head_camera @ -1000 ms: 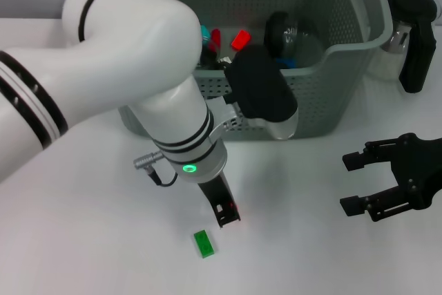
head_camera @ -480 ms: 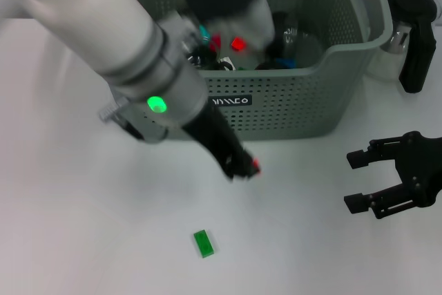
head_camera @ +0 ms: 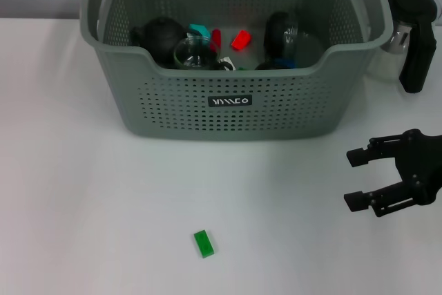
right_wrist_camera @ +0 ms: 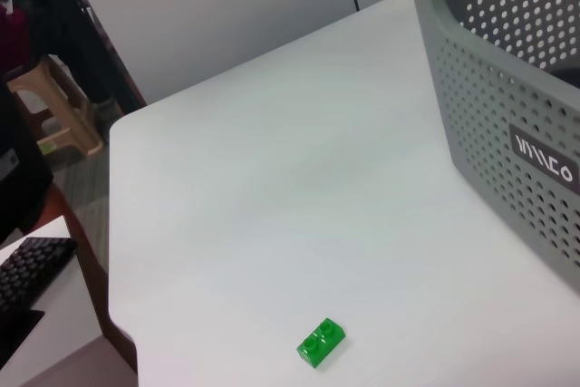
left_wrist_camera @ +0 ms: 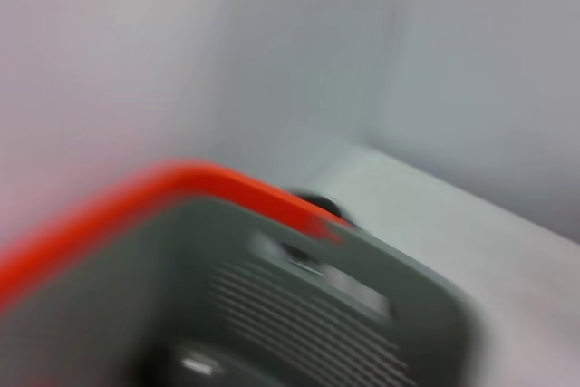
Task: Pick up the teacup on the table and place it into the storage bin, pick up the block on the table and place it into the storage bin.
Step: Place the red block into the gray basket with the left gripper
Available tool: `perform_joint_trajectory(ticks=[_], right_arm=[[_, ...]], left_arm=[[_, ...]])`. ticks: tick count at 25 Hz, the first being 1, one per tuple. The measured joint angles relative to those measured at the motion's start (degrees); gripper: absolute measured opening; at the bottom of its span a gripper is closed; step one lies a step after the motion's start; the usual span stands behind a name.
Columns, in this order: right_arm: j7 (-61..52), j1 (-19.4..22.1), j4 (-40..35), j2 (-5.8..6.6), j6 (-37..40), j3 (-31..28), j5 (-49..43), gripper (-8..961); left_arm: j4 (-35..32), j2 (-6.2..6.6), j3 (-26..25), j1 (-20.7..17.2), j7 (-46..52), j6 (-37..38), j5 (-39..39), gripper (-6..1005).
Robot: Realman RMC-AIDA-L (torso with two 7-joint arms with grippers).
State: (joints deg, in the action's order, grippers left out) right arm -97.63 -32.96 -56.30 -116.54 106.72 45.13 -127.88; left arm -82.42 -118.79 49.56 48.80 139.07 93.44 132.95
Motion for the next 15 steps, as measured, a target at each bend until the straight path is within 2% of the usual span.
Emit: perform_joint_trajectory(ticks=[3,5,10,15], right_arm=[[-0.01,-0.15,0.13,0.0,-0.31,0.23,0.0,927],[-0.01,-0.32,0.16,-0.01,-0.34,0.41,0.0,927],[-0.08,-0.39,0.13,-0.14,-0.37,0.49,0.0,927],[-0.38,-0.38,0.08,-0.21,-0.38,0.49,0.0,927]], left_arm=[[4.19,1.93,0.39,0.03,-0.25,-9.3,2.34,159],[6.94,2.58,0.53,0.04,-1.52,-14.1,2.99,159],[9.42,2.47,0.73,-0.04,-4.52,-19.68,3.34,160],[9.34,2.4,2.27,-0.19,-5.58,-19.85,3.61,242]])
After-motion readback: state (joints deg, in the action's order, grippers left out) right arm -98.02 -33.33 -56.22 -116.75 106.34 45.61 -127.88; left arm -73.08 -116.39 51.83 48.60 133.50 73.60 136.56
